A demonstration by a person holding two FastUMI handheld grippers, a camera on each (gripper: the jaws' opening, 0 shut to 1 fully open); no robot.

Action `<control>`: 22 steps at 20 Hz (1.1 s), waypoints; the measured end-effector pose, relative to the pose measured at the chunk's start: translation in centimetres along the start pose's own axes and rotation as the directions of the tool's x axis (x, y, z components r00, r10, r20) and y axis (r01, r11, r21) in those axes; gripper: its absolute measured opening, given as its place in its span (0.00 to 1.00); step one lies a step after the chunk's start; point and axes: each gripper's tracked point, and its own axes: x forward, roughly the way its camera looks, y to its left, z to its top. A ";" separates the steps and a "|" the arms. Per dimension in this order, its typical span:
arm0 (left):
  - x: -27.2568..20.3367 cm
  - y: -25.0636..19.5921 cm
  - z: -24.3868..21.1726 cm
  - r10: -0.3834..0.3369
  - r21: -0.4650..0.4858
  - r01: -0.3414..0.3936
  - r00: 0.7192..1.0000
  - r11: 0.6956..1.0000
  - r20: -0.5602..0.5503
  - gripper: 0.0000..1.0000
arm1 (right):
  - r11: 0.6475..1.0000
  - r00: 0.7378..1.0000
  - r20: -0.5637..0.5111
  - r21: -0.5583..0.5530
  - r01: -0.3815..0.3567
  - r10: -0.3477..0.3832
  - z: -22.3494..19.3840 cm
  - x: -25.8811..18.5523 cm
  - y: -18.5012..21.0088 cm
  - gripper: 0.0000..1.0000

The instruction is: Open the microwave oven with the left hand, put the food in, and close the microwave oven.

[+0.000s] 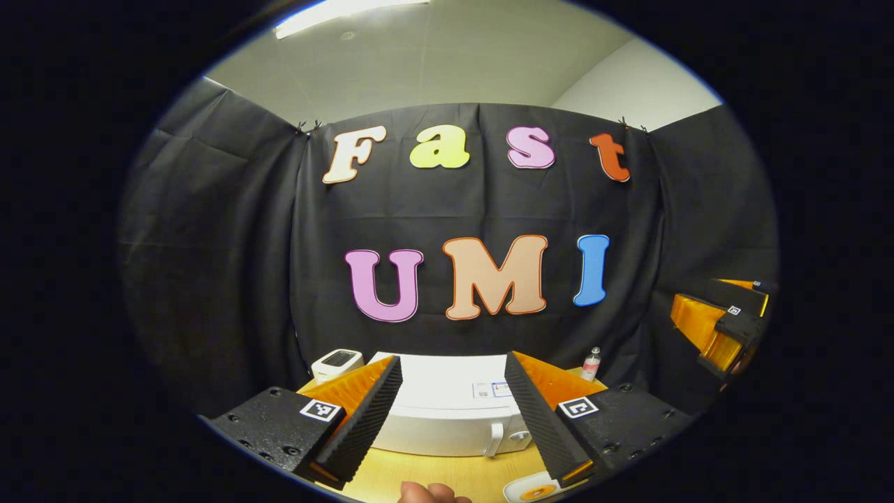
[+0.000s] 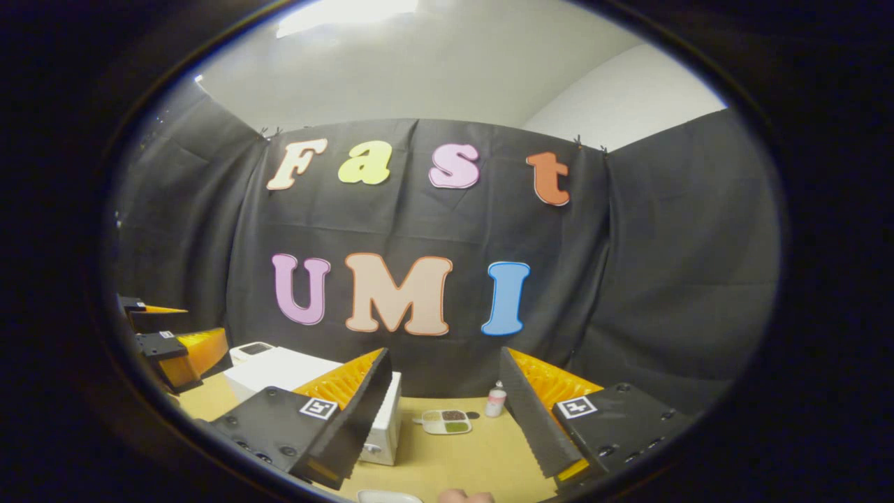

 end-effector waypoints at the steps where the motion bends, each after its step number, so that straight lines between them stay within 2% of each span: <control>1: 0.1 -0.3 -0.5 -0.004 0.000 0.004 1.000 1.000 -0.006 0.97 | 1.000 1.000 0.005 0.001 -0.002 0.002 0.1 -0.1 0.0 0.96; 5: 0.7 -1.5 -2.6 -0.028 -0.018 0.027 0.999 0.999 -0.031 0.98 | 1.000 1.000 0.029 0.003 -0.007 0.007 0.7 -0.7 -0.5 0.97; 11: 2.7 -4.3 -9.8 -0.092 0.041 0.097 0.990 0.994 -0.107 0.98 | 1.000 0.996 0.088 0.003 0.012 -0.012 2.3 -1.6 -2.1 0.96; 15: 4.3 -6.5 -17.3 -0.146 0.010 0.152 0.963 0.988 -0.229 0.98 | 0.999 0.992 0.122 0.002 0.032 -0.032 3.1 -2.7 -3.5 0.96; 18: 5.5 -7.5 -23.2 -0.161 0.001 0.172 0.927 0.985 -0.338 0.98 | 0.998 0.988 0.142 -0.013 0.069 -0.066 3.4 -3.5 -5.1 0.96; 22: 7.7 -8.7 -27.0 -0.175 -0.030 0.178 0.899 0.984 -0.401 0.98 | 0.992 0.983 0.141 -0.037 0.123 -0.117 2.8 -4.3 -6.9 0.96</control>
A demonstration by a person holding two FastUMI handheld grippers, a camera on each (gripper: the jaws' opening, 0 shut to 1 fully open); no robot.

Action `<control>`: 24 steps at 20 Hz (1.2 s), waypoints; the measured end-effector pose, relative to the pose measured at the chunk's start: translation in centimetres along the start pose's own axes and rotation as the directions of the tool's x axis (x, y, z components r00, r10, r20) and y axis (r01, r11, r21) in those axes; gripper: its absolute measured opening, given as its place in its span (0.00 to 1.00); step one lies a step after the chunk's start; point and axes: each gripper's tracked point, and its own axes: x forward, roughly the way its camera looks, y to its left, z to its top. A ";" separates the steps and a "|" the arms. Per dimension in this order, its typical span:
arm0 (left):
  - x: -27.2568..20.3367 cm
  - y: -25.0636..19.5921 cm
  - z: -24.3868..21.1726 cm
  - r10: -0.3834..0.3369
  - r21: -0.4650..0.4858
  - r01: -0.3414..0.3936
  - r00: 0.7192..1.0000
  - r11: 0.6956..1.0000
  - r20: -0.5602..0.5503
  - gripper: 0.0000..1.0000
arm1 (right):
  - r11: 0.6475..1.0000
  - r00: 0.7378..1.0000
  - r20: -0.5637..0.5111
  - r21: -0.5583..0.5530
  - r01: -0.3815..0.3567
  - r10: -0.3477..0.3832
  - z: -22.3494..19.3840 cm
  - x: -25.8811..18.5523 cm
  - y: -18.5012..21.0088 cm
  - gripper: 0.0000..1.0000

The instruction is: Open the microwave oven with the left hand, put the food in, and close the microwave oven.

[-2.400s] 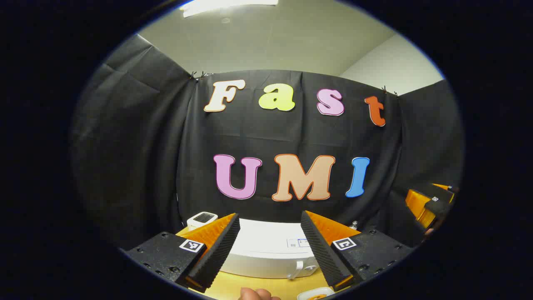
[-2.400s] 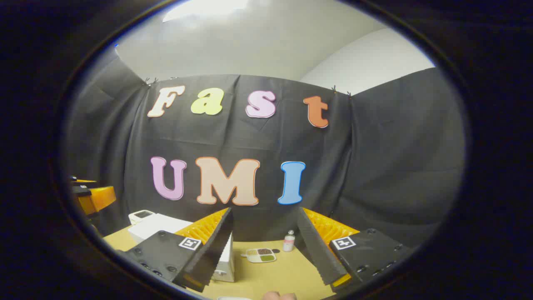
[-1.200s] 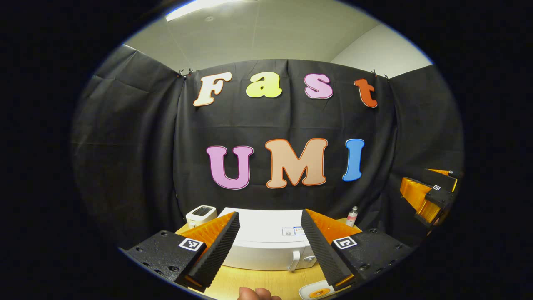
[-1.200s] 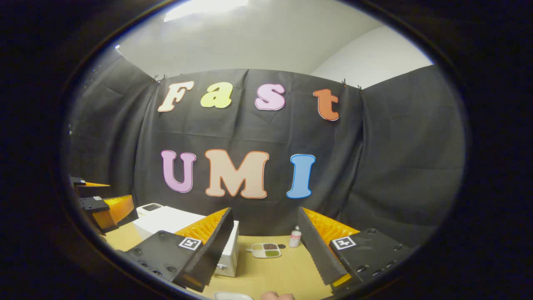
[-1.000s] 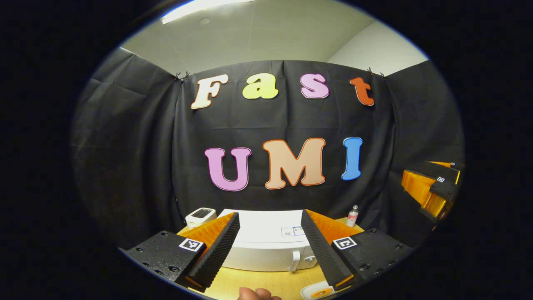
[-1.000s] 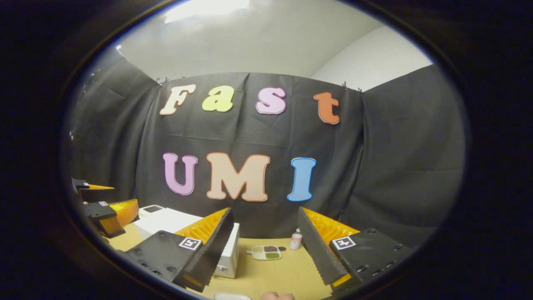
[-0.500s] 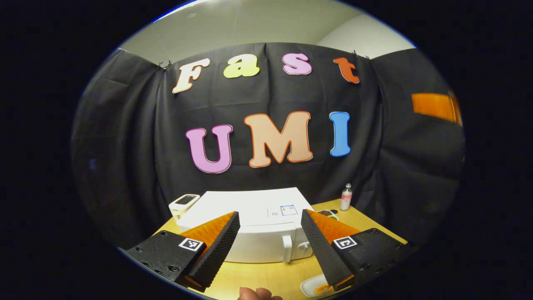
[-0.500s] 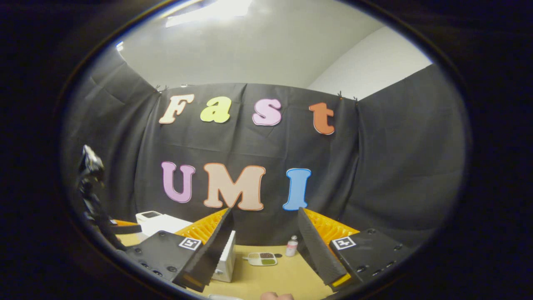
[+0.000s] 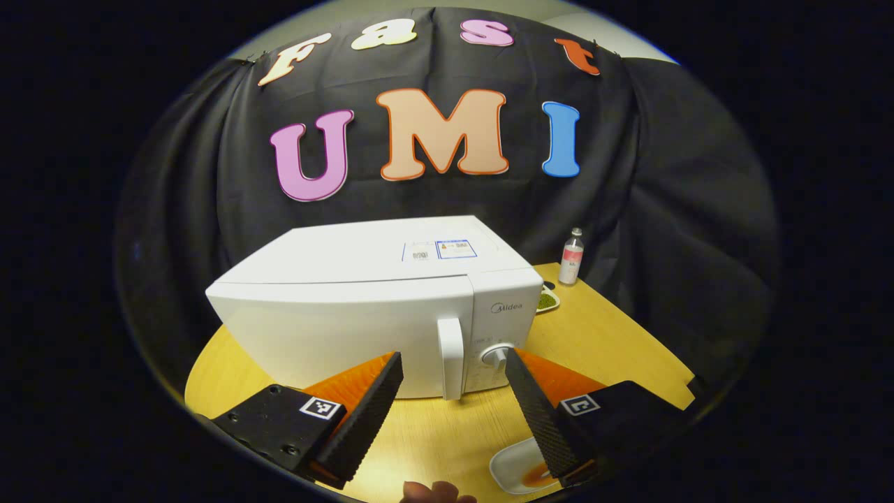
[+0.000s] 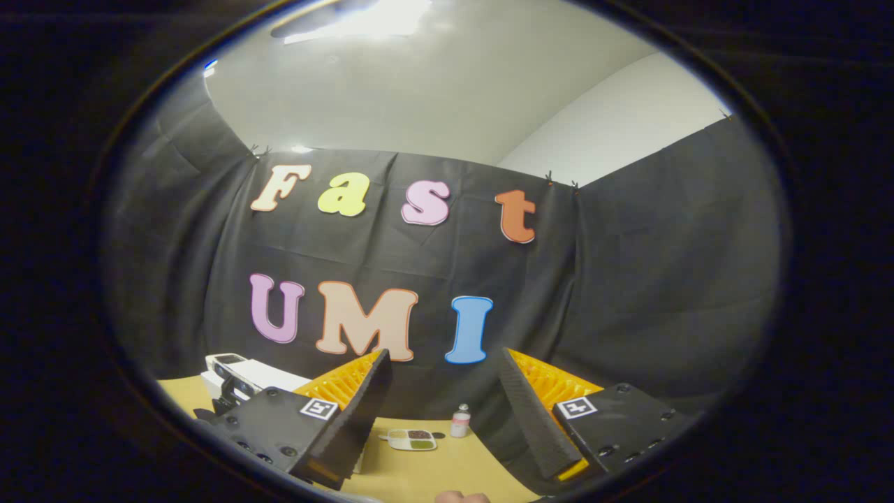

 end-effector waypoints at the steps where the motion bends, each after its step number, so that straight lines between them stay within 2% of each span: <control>1: 0.7 -0.1 -0.2 -0.002 0.003 0.002 1.000 1.000 0.000 0.98 | 1.000 1.000 -0.005 -0.005 0.009 -0.009 -0.4 -0.3 -0.3 0.96; 6: 4.2 0.3 -2.1 0.021 0.063 -0.018 0.999 0.998 -0.042 0.98 | 0.997 0.998 0.022 -0.047 0.062 -0.061 -0.1 -1.5 -1.5 0.96; 12: 6.0 -0.1 -3.6 0.016 0.045 -0.012 0.996 0.999 -0.088 0.95 | 0.993 0.995 -0.010 -0.065 0.094 -0.094 -1.9 -2.2 -2.5 0.96; 17: 6.3 0.5 -4.4 0.025 0.046 -0.020 0.992 0.999 -0.123 0.88 | 0.994 0.993 -0.048 -0.042 0.103 -0.105 -2.9 -2.5 -3.2 0.98; 19: 6.5 0.5 -5.8 0.021 0.059 -0.010 0.982 0.998 -0.189 0.70 | 0.993 0.993 -0.044 -0.030 0.110 -0.112 -2.7 -2.5 -3.6 0.97; 20: 7.0 0.3 -6.2 0.028 0.066 -0.015 0.979 0.998 -0.204 0.44 | 0.993 0.992 -0.045 -0.027 0.113 -0.114 -2.7 -2.6 -3.7 0.97; 21: 6.4 0.1 -5.5 0.020 0.066 -0.008 0.984 0.998 -0.178 0.35 | 0.993 0.992 -0.045 -0.023 0.114 -0.115 -2.8 -2.6 -3.8 0.96; 22: 6.4 0.1 -5.6 0.020 0.060 -0.010 0.983 0.998 -0.183 0.29 | 0.993 0.992 -0.046 -0.019 0.114 -0.115 -2.9 -2.7 -3.8 0.97; 24: 6.3 0.0 -5.5 0.009 0.045 -0.002 0.986 0.999 -0.166 0.24 | 0.993 0.992 -0.051 -0.013 0.117 -0.118 -3.0 -2.9 -4.2 0.96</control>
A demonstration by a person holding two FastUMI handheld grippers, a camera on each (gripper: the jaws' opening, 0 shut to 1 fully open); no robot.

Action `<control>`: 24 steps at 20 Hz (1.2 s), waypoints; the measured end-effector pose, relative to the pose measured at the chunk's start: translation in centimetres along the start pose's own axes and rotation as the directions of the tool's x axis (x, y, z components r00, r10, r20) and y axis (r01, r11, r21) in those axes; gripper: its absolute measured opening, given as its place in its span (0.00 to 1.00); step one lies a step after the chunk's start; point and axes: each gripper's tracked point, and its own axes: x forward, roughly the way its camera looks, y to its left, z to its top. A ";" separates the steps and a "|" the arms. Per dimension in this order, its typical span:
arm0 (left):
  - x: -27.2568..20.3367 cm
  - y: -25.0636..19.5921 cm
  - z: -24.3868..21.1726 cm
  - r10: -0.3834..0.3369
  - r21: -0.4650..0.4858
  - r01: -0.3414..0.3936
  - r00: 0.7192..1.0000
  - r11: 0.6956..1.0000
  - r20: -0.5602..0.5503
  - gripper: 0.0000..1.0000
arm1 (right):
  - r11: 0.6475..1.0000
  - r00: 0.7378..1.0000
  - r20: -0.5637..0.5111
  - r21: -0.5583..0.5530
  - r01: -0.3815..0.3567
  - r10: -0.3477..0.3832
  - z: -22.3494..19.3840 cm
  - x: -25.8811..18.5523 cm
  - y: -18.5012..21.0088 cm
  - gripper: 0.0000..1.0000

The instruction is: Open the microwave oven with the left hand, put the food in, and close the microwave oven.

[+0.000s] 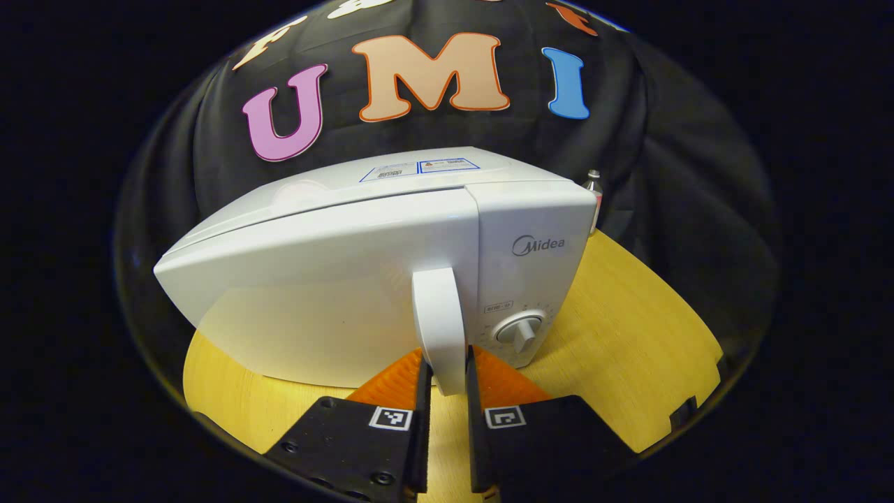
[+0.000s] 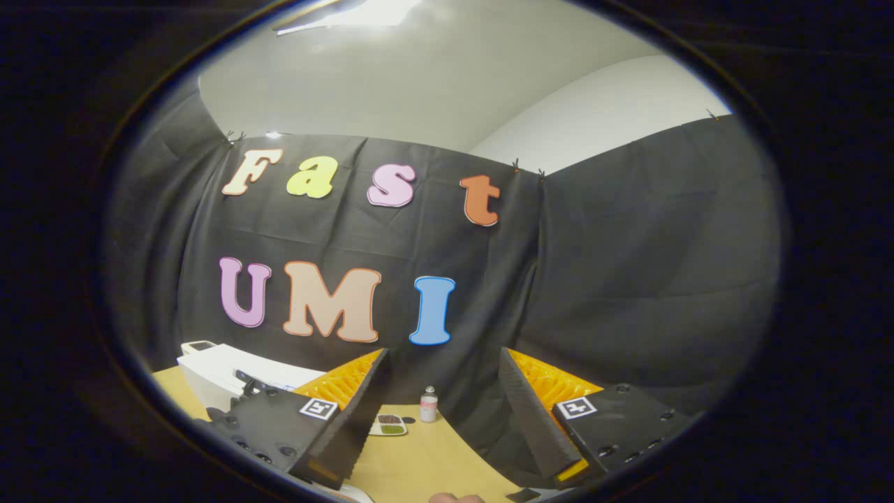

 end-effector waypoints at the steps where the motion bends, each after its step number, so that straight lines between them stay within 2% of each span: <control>1: 0.0 0.0 -0.2 -0.007 0.003 0.007 1.000 1.000 -0.005 0.22 | 1.000 1.000 -0.003 0.004 0.003 -0.003 -0.2 0.0 -0.2 0.96; 10: -0.1 -0.2 -0.1 -0.057 0.018 0.057 0.998 0.998 0.025 0.09 | 1.000 1.000 -0.013 0.029 0.012 -0.011 -0.4 0.1 -1.0 0.97; 24: -0.3 -0.2 -0.1 -0.079 0.000 0.079 0.996 0.997 0.030 0.04 | 1.000 0.999 -0.039 0.013 -0.007 0.007 -1.7 0.3 0.1 0.96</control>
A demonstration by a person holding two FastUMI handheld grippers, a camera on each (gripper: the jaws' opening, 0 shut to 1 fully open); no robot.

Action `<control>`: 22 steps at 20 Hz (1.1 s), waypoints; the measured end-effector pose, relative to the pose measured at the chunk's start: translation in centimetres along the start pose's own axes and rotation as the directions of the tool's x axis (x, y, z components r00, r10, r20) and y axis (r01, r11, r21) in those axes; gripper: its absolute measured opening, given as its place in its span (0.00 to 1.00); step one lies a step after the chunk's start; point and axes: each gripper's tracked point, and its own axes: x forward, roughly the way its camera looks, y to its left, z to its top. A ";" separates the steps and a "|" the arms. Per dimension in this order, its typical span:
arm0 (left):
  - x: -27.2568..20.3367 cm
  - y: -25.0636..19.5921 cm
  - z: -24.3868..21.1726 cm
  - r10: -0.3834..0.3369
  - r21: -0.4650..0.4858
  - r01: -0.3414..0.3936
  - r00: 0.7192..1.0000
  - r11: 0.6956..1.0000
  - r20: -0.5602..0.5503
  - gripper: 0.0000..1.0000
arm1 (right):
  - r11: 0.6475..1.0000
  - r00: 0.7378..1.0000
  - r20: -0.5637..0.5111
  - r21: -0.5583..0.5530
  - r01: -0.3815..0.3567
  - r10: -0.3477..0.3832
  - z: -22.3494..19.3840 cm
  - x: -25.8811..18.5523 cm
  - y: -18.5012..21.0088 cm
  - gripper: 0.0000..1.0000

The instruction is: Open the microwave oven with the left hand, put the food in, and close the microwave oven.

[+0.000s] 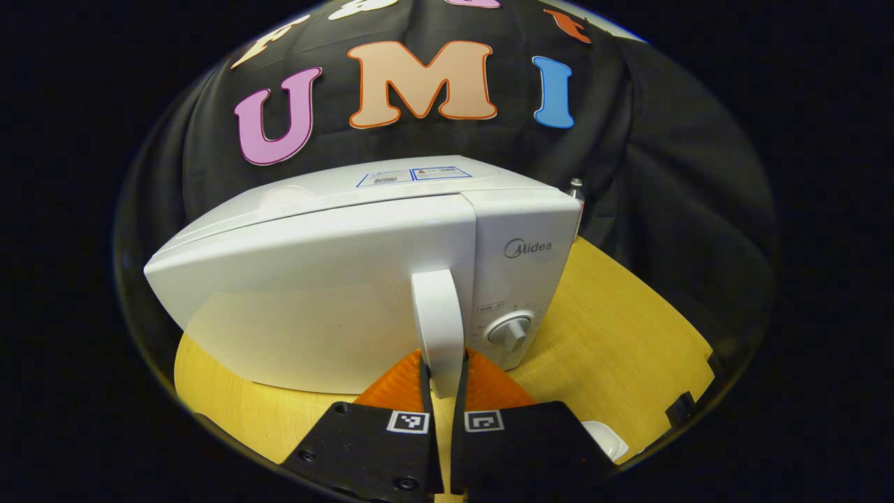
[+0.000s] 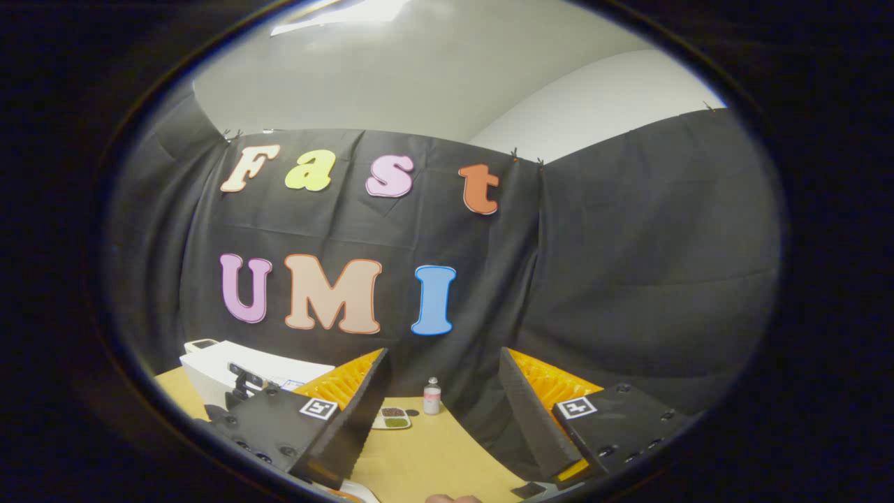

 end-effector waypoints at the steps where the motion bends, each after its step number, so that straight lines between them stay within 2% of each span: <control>1: -0.4 -0.1 -0.6 -0.002 -0.006 0.002 1.000 1.000 -0.017 0.05 | 1.000 1.000 -0.001 -0.001 0.002 -0.002 -0.2 0.2 0.0 0.96; 5: -4.8 -0.2 -2.9 -0.038 0.030 0.037 0.999 0.999 0.027 0.02 | 1.000 1.000 -0.007 0.027 0.001 0.000 -0.7 0.8 0.5 0.97; 8: -7.8 0.2 -4.8 -0.061 -0.019 0.062 0.998 0.998 0.020 0.02 | 0.997 0.998 -0.051 0.064 -0.044 0.047 -2.6 1.5 2.5 0.98; 11: -11.2 1.2 -6.4 -0.068 0.008 0.068 0.997 0.998 0.036 0.02 | 0.993 0.991 -0.084 0.077 -0.094 0.100 -4.4 1.8 4.6 0.98; 13: -13.2 2.1 -7.8 -0.069 -0.012 0.069 0.997 0.998 0.025 0.03 | 0.989 0.985 -0.106 0.074 -0.129 0.137 -5.6 1.8 6.0 0.97; 17: -17.2 4.7 -10.0 -0.017 -0.016 0.017 1.000 1.000 0.018 0.03 | 0.983 0.976 -0.139 0.098 -0.153 0.166 -7.8 2.2 7.4 0.97; 22: -21.2 8.8 -12.4 0.063 -0.048 -0.062 0.998 0.997 0.016 0.04 | 0.972 0.948 -0.226 0.111 -0.205 0.225 -11.7 0.9 10.8 0.97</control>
